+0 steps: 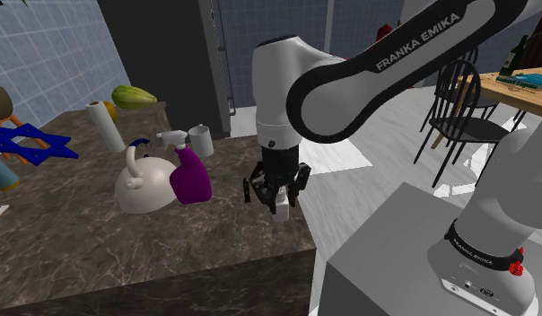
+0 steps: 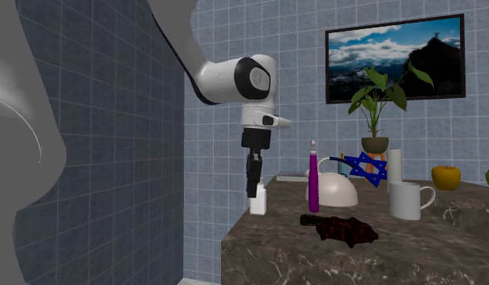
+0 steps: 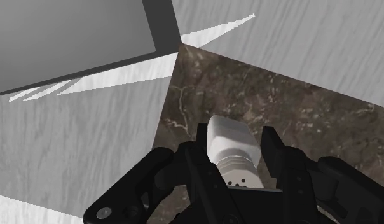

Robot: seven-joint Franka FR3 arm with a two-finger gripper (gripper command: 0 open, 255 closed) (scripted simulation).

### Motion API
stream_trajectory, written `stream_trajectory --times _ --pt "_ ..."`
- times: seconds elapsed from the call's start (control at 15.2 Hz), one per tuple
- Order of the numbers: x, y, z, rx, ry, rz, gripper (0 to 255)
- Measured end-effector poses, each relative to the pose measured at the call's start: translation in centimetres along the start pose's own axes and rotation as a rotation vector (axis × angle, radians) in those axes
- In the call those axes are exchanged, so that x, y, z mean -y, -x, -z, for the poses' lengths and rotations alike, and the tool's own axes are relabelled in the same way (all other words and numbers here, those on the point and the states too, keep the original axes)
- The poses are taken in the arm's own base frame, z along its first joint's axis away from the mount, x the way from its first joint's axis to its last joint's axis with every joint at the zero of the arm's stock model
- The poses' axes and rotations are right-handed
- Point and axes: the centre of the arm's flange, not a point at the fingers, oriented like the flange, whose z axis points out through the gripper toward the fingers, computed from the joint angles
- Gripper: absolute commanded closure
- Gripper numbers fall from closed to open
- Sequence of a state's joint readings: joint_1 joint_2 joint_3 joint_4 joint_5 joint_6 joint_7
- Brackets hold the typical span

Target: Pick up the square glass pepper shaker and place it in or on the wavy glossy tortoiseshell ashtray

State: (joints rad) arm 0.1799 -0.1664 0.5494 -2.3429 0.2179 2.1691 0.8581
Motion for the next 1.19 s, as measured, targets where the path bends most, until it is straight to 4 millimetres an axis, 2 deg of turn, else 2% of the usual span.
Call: stream_trajectory --times 0.92,0.99,1.19 --pt "0.3 0.8 7.2 0.0 0.0 0.0 255" --pt "0.1 0.3 7.5 0.0 0.0 0.0 255" --pt "-0.7 -3.1 8.1 0.0 0.0 0.0 255"
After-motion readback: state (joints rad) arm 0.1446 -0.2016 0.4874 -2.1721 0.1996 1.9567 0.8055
